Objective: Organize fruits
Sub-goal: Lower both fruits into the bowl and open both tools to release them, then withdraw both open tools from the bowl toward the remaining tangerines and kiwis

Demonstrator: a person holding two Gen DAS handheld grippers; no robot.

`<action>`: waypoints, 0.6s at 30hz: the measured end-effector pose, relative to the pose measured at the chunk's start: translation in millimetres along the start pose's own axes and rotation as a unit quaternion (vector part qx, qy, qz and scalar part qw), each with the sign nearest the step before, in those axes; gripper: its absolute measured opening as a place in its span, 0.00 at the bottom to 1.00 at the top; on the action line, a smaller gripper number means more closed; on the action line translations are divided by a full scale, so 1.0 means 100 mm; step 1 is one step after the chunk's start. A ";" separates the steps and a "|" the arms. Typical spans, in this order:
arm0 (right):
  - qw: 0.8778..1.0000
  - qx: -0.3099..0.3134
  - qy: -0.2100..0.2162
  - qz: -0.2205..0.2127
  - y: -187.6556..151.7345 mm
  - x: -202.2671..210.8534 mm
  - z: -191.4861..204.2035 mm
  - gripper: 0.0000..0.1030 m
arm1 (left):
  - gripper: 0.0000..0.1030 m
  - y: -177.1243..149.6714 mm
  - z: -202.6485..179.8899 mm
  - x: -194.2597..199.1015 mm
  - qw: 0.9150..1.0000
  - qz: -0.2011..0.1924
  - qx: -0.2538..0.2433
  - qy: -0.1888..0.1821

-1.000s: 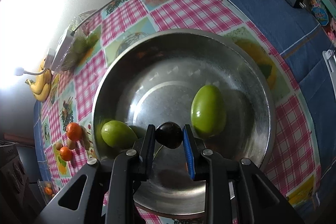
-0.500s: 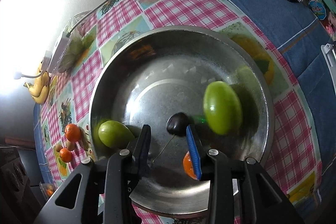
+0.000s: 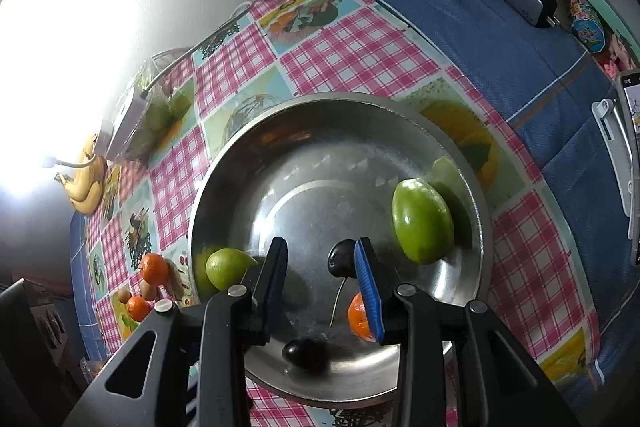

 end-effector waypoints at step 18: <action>1.000 0.022 -0.011 0.000 -0.02 -0.02 0.11 0.35 | 0.35 0.14 0.97 0.31 0.990 -0.048 0.128 0.020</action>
Point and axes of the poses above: each gripper's, at about its wrist camera, not at the fingertips, and x roughly against the way its jaws point, z to its left, y to its top, the point moved 4 cm from there along -x, roughly the way its jaws point, and after that the axes turned 7 degrees about z, right-handed, at the moved point
